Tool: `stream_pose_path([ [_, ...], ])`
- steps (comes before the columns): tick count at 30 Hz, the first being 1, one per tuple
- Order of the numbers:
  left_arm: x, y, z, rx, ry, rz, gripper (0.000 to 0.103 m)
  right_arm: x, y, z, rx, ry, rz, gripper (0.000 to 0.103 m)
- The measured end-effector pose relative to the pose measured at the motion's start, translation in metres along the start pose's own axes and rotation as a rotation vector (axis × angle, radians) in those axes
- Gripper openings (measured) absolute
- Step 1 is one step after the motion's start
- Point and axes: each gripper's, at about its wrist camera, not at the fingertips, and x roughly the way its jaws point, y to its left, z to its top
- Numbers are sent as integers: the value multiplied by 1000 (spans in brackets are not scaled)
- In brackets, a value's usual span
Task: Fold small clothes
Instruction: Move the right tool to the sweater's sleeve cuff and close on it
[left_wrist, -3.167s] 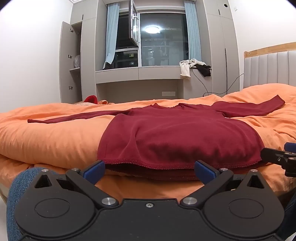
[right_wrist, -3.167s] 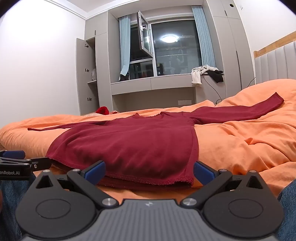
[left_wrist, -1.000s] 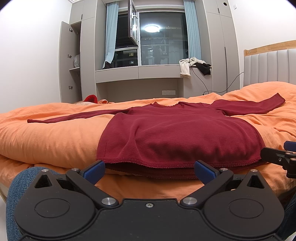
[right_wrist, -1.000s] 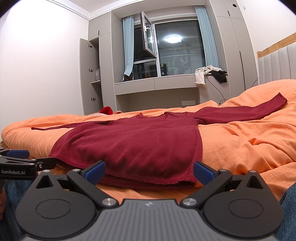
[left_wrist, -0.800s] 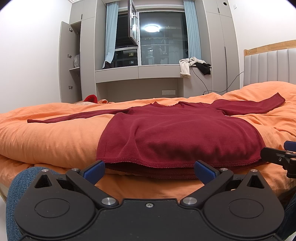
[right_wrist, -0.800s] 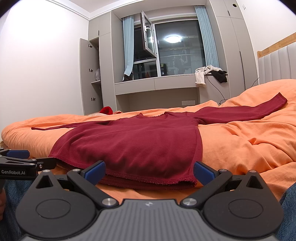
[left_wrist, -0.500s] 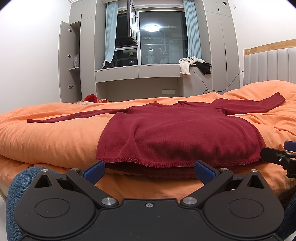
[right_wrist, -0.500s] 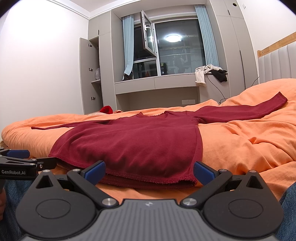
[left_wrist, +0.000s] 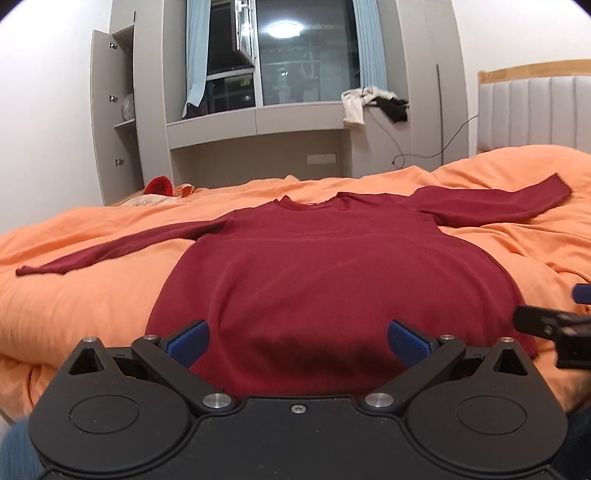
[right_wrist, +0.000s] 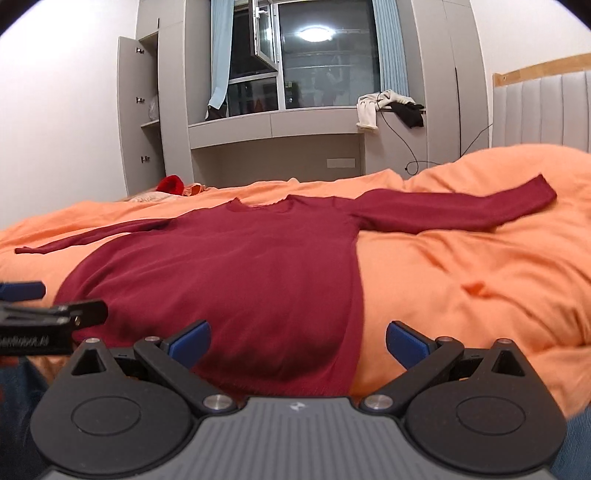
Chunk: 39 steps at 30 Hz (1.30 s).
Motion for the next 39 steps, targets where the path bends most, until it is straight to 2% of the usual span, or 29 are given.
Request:
stream_pose_path([
  [8,58,-8,55,-10,13,-27,102,43,-34,29,63,39,-21,103],
  [13,108,-20,85,17,56,-54,102,68,-51,47,49,48,-19,103],
  [18,159,-32,105,34,106,-81,102,85,-77,66,34,-9,28,103],
  [21,180,-36,107,47,99,-76,102,94,-93,77,11,-41,18,103],
  [25,197,-33,101,44,69,-50,102,103,-116,85,-1,-58,-75,103],
  [29,214,-24,95,25,131,-55,102,114,-145,94,35,-80,-147,103],
  [34,225,-10,95,-24,151,-61,102,129,-180,115,94,-147,-235,103],
  [39,227,-4,92,-44,161,-56,102,151,-214,132,169,-229,-261,103],
])
